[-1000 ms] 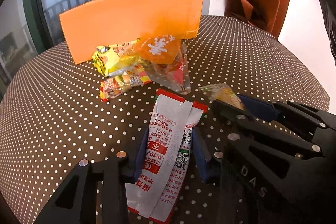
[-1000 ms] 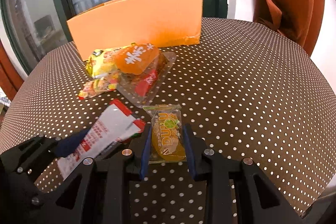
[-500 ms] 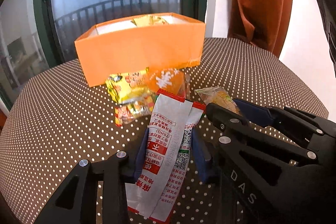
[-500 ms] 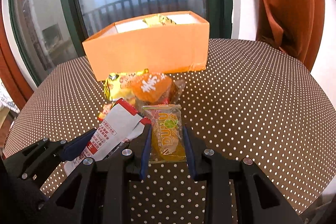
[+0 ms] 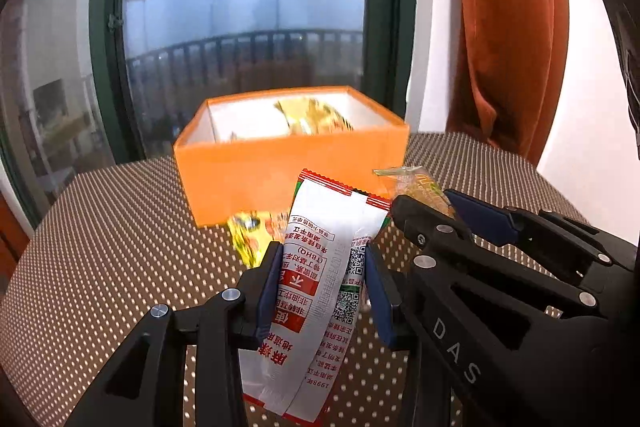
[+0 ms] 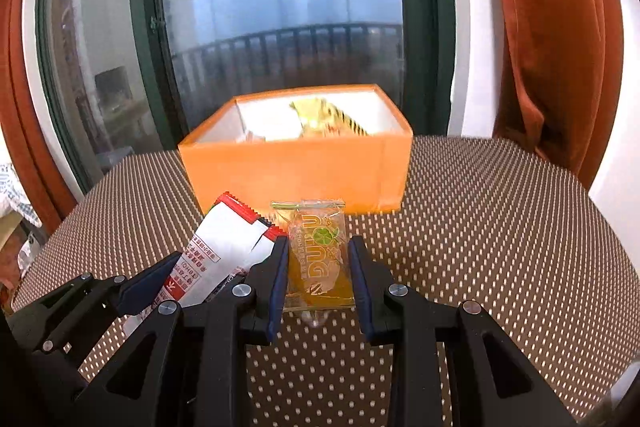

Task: Organize snacks
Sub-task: 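Lift both held packets and carry them over the orange box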

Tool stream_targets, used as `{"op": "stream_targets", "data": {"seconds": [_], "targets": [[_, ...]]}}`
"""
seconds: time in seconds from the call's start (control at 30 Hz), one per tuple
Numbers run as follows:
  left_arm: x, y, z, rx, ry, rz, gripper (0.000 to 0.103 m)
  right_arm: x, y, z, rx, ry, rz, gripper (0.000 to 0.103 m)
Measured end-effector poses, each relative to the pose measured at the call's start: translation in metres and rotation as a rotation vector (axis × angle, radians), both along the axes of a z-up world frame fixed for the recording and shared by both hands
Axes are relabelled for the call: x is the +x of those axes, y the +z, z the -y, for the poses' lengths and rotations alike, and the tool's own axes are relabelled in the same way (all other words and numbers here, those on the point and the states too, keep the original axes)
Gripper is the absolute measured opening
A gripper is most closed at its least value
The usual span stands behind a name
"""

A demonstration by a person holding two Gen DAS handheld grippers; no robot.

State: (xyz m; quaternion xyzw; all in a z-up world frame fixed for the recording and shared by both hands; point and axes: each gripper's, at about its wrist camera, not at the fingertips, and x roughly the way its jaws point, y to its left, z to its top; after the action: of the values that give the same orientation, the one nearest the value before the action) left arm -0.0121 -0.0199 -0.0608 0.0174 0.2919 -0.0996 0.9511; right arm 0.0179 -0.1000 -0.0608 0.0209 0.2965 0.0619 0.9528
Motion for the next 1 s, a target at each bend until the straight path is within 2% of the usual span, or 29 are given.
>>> {"op": "stream_targets", "data": {"seconds": [0.27, 0.67, 1.0], "targets": [[0.014, 0.032, -0.008, -0.015, 0.023, 0.05, 0.04, 0.014, 0.034, -0.006, -0.022, 0.022, 0.036, 0.032], [0.041, 0.069, -0.018, 0.006, 0.063, 0.146, 0.04, 0.045, 0.073, -0.009, 0.022, 0.046, 0.128, 0.032], [0.082, 0.088, -0.028, 0.002, 0.106, 0.165, 0.04, 0.09, 0.091, -0.016, 0.057, 0.066, 0.153, 0.033]]}}
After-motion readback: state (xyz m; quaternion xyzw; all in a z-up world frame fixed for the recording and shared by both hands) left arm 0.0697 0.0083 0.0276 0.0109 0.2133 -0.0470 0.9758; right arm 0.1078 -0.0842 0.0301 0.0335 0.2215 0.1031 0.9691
